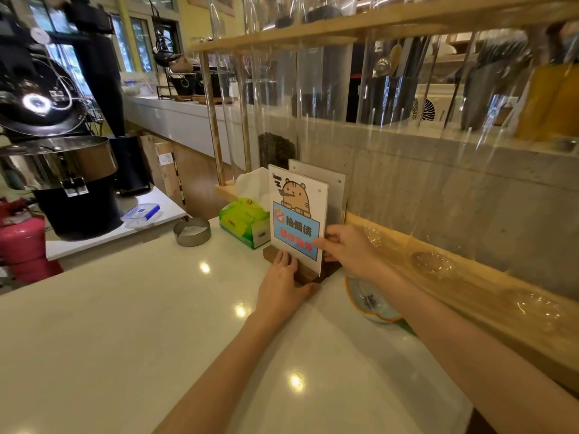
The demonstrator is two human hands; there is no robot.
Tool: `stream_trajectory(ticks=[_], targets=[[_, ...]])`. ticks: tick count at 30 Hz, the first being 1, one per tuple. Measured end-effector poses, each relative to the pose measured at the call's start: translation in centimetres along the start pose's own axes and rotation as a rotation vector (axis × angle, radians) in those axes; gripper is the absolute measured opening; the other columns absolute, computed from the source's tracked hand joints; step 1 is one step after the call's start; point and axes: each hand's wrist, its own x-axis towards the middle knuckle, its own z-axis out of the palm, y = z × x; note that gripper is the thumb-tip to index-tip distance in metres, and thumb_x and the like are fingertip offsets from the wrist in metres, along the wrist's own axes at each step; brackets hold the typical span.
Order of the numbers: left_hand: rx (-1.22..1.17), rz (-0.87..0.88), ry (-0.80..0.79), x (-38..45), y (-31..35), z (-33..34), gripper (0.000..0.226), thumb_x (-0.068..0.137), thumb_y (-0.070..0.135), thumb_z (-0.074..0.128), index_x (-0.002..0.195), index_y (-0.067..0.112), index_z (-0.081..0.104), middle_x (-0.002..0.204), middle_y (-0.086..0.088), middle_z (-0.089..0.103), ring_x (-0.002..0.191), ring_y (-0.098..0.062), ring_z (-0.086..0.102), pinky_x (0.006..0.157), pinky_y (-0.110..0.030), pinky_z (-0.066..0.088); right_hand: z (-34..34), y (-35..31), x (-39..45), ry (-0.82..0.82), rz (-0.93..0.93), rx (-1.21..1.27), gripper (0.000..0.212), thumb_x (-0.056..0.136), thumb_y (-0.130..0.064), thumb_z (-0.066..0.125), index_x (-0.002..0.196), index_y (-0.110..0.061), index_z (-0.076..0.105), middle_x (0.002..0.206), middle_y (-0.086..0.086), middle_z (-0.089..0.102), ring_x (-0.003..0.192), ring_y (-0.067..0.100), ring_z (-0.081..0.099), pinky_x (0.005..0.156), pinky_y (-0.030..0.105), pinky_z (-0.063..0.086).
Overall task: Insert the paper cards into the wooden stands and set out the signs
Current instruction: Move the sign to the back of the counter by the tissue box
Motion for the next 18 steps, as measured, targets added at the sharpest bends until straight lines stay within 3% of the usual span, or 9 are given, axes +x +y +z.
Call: stream_trajectory(ticks=[6,18], targets=[[-0.003,0.005,0.006,-0.09,0.19,-0.12,0.07,0.077,0.041,0.062,0.133,0.013,0.033,0.143,-0.01,0.035,0.135,-0.023,0.026,0.104,-0.036,0.037,-0.13,-0.14,0.0,-0.014,0.023,0.006,0.025,0.088,-0.014,0.055,0.11,-0.003,0.057,0.12,0.016,0.061,0.102,0.024,0.061,0.061,0.017,0.052],[-0.001,0.003,0.017,-0.46,0.57,-0.34,0.07,0.079,0.041,0.06,0.135,0.013,0.029,0.145,-0.009,0.033,0.136,-0.022,0.024,0.107,-0.035,0.033,-0.12,-0.18,-0.13,0.011,0.01,-0.031,0.024,0.088,-0.014,0.056,0.108,-0.002,0.059,0.119,0.016,0.062,0.099,0.022,0.061,0.061,0.017,0.052]])
